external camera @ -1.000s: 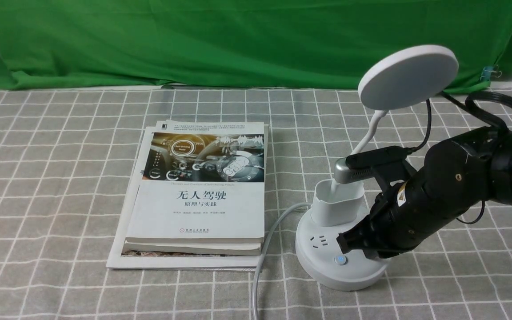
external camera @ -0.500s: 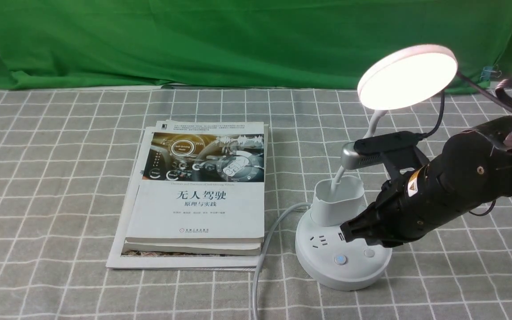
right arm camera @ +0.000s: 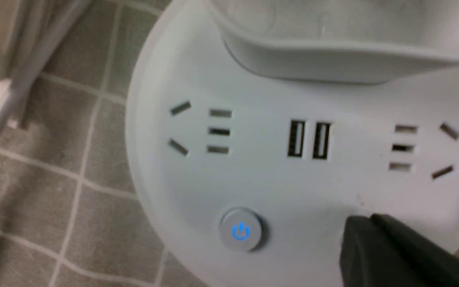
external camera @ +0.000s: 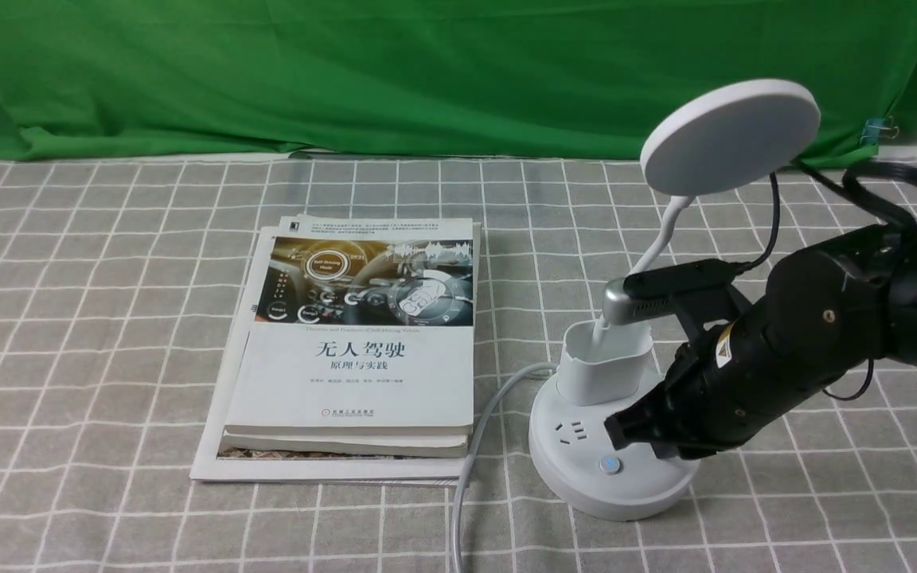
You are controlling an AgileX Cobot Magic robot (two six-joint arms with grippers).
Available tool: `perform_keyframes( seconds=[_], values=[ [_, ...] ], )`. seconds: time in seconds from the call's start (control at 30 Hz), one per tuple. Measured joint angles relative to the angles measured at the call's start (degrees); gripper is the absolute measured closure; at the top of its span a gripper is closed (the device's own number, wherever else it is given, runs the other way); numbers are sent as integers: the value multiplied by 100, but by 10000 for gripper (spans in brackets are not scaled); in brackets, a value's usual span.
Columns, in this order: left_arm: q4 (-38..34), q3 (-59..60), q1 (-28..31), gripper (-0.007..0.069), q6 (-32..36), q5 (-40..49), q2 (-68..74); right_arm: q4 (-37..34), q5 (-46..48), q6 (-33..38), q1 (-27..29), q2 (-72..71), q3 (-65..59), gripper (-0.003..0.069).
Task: Turn off the desk lamp on the grey coffee tablecloth by hand.
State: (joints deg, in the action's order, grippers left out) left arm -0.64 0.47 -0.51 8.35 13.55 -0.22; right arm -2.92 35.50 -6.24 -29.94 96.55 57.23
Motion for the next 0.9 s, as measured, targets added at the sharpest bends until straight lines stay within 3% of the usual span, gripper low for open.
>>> perform_keyframes(
  seconds=[0.33,0.6,0.77,0.9],
  values=[
    [0,0,0,624,0,0,0,-6,118,-12,0,-532,0,627],
    [0,0,0,624,0,0,0,-43,1562,741,129,-941,0,631],
    [0,0,0,624,0,0,0,-68,1692,966,1133,-1558,0,634],
    [0,0,0,624,0,0,0,-89,1167,1058,2052,-2271,-22,634]
  ],
)
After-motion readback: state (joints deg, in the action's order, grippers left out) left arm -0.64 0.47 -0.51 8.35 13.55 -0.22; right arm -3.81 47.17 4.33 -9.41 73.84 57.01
